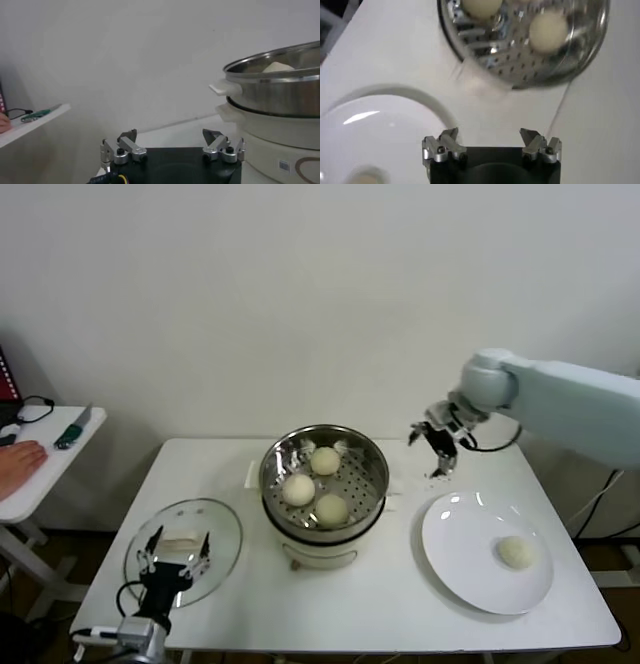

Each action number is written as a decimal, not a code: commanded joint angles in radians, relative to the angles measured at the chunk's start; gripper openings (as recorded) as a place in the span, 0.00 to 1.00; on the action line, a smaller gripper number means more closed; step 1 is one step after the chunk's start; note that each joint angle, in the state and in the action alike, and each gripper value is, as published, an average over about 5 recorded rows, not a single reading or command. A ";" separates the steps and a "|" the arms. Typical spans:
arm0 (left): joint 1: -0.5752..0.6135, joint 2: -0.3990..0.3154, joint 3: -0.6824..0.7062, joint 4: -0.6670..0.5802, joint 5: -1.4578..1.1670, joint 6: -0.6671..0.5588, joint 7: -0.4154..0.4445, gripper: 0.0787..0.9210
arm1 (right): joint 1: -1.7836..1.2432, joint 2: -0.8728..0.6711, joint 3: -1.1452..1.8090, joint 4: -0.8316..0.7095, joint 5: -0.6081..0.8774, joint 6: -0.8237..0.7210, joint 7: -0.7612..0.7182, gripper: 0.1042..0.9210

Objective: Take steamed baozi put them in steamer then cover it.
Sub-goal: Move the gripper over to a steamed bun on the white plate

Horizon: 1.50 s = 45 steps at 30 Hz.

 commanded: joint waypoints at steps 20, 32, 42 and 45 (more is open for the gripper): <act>0.000 -0.016 0.001 0.012 0.016 0.005 -0.006 0.88 | -0.551 -0.254 0.368 -0.079 -0.275 -0.082 -0.075 0.88; 0.009 -0.018 -0.001 0.022 0.016 -0.004 -0.005 0.88 | -0.551 -0.184 0.377 -0.148 -0.262 -0.074 -0.051 0.88; 0.015 -0.018 -0.005 0.021 0.017 -0.004 -0.005 0.88 | -0.557 -0.147 0.385 -0.204 -0.309 -0.048 -0.058 0.88; 0.014 -0.020 -0.004 0.021 0.018 -0.004 -0.005 0.88 | -0.555 -0.145 0.388 -0.214 -0.318 -0.035 -0.063 0.87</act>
